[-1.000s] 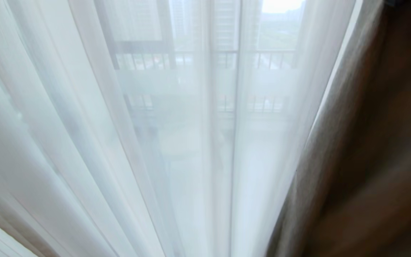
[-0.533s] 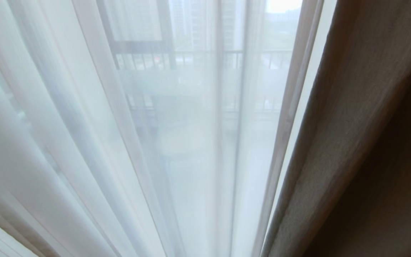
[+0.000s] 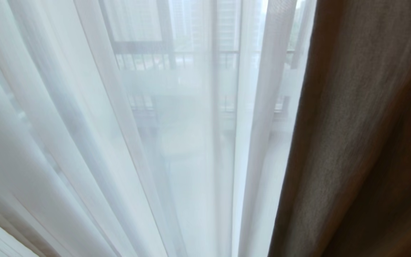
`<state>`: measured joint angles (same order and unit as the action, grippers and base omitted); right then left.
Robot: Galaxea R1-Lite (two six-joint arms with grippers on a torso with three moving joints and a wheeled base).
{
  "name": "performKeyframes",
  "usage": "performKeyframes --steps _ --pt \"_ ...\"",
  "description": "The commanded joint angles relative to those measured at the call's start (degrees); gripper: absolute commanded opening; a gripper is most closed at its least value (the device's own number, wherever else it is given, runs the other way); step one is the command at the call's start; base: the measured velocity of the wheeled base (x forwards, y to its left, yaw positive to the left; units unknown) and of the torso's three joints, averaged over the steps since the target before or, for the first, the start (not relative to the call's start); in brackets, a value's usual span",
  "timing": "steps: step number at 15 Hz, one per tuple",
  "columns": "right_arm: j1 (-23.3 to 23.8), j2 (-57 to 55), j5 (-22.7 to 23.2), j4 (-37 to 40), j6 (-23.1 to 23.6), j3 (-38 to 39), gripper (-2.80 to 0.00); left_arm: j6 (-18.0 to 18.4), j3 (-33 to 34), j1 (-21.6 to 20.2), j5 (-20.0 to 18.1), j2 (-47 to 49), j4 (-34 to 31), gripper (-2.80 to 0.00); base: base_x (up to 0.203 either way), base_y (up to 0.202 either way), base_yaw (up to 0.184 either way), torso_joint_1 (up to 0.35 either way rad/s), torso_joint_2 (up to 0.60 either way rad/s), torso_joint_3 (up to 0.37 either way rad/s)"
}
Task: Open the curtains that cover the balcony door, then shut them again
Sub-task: Close the outer curtains on both sides
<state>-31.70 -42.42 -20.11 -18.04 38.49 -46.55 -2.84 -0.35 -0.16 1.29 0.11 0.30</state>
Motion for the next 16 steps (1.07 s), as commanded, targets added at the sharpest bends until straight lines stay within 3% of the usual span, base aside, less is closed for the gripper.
performKeyframes --steps 1,6,7,8,12,16 --pt "-0.02 10.13 -0.09 0.88 0.83 5.26 0.0 -0.06 0.0 -0.02 0.03 -0.02 0.05 -2.8 0.0 0.0 0.0 0.0 0.0 0.0" --pt "-0.2 11.62 0.07 1.34 1.76 6.12 0.0 -0.06 0.08 -0.02 0.03 -0.02 0.05 -2.8 0.0 0.0 0.0 0.0 0.0 0.0" --pt "-0.21 11.82 0.08 1.42 1.76 6.53 -1.64 -0.06 0.0 -0.02 0.03 -0.02 0.05 -2.8 0.0 0.0 0.0 0.0 0.0 0.0" --pt "-0.19 11.99 0.08 1.42 1.76 6.83 -2.8 -0.06 0.0 -0.02 0.03 -0.02 0.05 -2.8 0.0 0.0 0.0 0.0 0.0 0.0" --pt "1.56 12.91 0.14 1.4 1.31 7.54 -2.8 -0.06 0.0 -0.02 0.03 -0.02 0.05 -2.8 0.0 0.0 0.0 0.0 0.0 0.0" --pt "12.64 15.52 0.72 1.41 -4.39 11.8 -2.8 -0.06 0.0 -0.02 0.03 -0.02 0.05 -2.8 0.0 0.0 0.0 0.0 0.0 0.0"
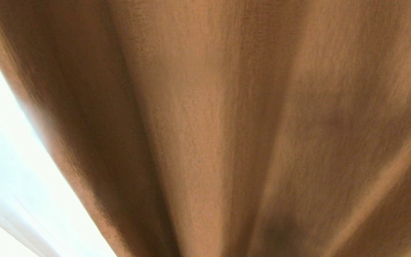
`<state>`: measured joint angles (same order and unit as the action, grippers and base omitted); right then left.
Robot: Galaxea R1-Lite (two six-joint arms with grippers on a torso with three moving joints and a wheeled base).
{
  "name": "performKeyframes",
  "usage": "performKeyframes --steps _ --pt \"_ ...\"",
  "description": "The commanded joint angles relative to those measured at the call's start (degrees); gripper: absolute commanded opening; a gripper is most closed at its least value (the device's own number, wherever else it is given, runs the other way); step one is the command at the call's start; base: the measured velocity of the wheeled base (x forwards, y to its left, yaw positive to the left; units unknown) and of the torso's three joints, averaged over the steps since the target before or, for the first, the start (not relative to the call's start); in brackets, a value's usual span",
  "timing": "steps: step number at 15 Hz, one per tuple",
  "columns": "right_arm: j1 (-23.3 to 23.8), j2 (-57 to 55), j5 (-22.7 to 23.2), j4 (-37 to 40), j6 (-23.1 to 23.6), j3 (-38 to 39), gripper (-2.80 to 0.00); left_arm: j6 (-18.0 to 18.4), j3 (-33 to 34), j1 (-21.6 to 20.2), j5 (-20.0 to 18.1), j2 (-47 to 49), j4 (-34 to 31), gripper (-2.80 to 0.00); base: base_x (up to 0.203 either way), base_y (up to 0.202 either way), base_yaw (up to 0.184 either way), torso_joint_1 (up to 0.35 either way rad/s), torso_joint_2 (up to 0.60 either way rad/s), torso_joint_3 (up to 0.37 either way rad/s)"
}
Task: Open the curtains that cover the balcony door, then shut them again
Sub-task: Close the outer curtains on both sides
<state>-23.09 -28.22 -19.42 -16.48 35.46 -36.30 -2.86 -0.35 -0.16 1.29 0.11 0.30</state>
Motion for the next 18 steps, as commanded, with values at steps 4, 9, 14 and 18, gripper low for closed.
performKeyframes --steps 4,9,14,18 --pt "15.91 6.93 2.13 2.74 -13.95 10.31 -2.8 -0.04 0.0 -0.02 0.03 -0.02 0.05 -2.8 0.0 0.0 0.0 0.0 0.0 0.0" --pt "15.83 10.99 1.16 0.55 -18.39 20.67 -2.8 -0.04 0.0 -0.02 0.03 -0.02 0.05 -2.8 0.0 0.0 0.0 0.0 0.0 0.0" --pt "15.71 11.98 1.25 -11.17 -23.1 35.67 -2.8 -0.04 0.0 -0.02 0.03 -0.02 0.05 -2.8 0.0 0.0 0.0 0.0 0.0 0.0" --pt "16.24 12.05 1.11 -0.72 -30.01 36.3 -2.8 -0.04 0.0 -0.02 0.03 -0.02 0.05 -2.8 0.0 0.0 0.0 0.0 0.0 0.0"
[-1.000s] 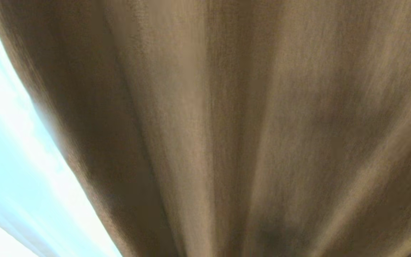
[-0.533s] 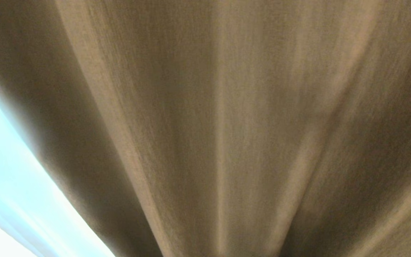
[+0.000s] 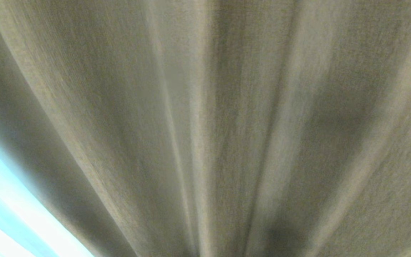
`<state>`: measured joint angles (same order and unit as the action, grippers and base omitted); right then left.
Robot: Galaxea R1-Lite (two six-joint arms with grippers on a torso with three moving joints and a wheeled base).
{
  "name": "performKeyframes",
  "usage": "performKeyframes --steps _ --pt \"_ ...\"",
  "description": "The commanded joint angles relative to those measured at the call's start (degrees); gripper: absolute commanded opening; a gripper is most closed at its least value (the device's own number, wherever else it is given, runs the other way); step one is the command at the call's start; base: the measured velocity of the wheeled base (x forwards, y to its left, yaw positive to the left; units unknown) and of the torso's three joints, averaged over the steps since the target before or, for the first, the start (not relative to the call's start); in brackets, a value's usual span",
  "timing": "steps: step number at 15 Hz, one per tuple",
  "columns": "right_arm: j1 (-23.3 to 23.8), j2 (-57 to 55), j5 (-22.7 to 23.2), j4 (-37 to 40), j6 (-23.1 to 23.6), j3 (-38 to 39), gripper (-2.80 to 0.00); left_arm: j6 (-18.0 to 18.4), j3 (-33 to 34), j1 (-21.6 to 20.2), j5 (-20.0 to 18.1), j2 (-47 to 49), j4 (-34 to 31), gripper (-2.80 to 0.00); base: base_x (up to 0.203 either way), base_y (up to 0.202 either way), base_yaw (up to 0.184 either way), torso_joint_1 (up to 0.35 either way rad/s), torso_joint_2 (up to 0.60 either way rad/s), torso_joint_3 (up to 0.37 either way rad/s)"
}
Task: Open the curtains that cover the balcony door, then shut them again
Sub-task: Close the outer curtains on both sides
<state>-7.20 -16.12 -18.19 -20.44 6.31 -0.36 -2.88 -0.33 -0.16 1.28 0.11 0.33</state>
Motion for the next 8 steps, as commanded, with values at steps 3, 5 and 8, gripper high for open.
performKeyframes --steps 3,5,8 --pt "7.26 0.88 5.42 9.38 -1.8 0.36 -2.8 -0.02 -0.02 -0.02 0.04 -0.02 0.02 -2.8 0.0 0.0 0.0 0.0 0.0 0.0" --pt "8.98 3.08 12.97 11.61 -1.95 0.36 -2.8 -0.02 -0.02 -0.02 0.04 -0.02 0.02 -2.8 0.0 0.0 0.0 0.0 0.0 0.0" --pt "7.8 9.19 17.21 16.57 -1.79 0.34 -2.8 -0.02 -0.02 -0.02 0.04 -0.02 0.02 -2.8 0.0 0.0 0.0 0.0 0.0 0.0"
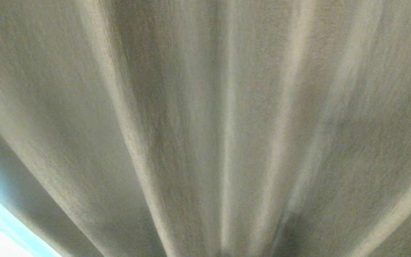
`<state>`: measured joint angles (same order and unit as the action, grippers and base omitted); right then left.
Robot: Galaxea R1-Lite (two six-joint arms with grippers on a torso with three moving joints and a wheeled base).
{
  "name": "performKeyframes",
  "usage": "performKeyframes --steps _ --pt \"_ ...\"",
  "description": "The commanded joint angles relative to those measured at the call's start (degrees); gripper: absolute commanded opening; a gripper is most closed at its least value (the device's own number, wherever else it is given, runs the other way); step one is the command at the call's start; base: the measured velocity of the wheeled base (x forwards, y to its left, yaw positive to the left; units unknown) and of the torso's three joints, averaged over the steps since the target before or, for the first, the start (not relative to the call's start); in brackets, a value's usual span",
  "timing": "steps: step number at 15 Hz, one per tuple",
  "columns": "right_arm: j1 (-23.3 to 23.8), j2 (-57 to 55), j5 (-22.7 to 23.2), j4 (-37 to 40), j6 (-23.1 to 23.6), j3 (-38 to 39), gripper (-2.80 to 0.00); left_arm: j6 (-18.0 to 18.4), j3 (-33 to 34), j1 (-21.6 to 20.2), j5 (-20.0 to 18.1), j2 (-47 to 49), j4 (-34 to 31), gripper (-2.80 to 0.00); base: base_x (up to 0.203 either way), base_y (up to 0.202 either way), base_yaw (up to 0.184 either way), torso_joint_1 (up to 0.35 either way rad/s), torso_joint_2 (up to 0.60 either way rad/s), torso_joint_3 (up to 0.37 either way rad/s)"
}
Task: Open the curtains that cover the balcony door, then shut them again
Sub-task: Close the outer curtains on both sides
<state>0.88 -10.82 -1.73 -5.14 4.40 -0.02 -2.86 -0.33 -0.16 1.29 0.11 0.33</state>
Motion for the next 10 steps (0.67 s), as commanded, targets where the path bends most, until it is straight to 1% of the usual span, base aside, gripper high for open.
performKeyframes --steps 1,3,4,10 --pt "-0.41 6.41 1.44 3.43 0.24 0.01 -2.8 -0.04 -0.02 -0.02 0.03 -0.02 0.02 -2.8 0.0 0.0 0.0 0.0 0.0 0.0" --pt "-0.58 10.63 3.06 5.01 0.6 0.01 -2.8 -0.04 0.06 -0.02 0.03 -0.02 0.02 -2.8 0.0 0.0 0.0 0.0 0.0 0.0" --pt "-0.61 10.82 3.36 5.31 1.64 -0.06 -2.8 -0.04 -0.02 -0.02 0.03 -0.02 0.02 -2.8 0.0 0.0 0.0 0.0 0.0 0.0" --pt "-0.61 10.82 3.41 5.32 1.4 -0.05 -2.8 -0.04 0.06 -0.02 0.03 -0.02 0.02 -2.8 0.0 0.0 0.0 0.0 0.0 0.0"
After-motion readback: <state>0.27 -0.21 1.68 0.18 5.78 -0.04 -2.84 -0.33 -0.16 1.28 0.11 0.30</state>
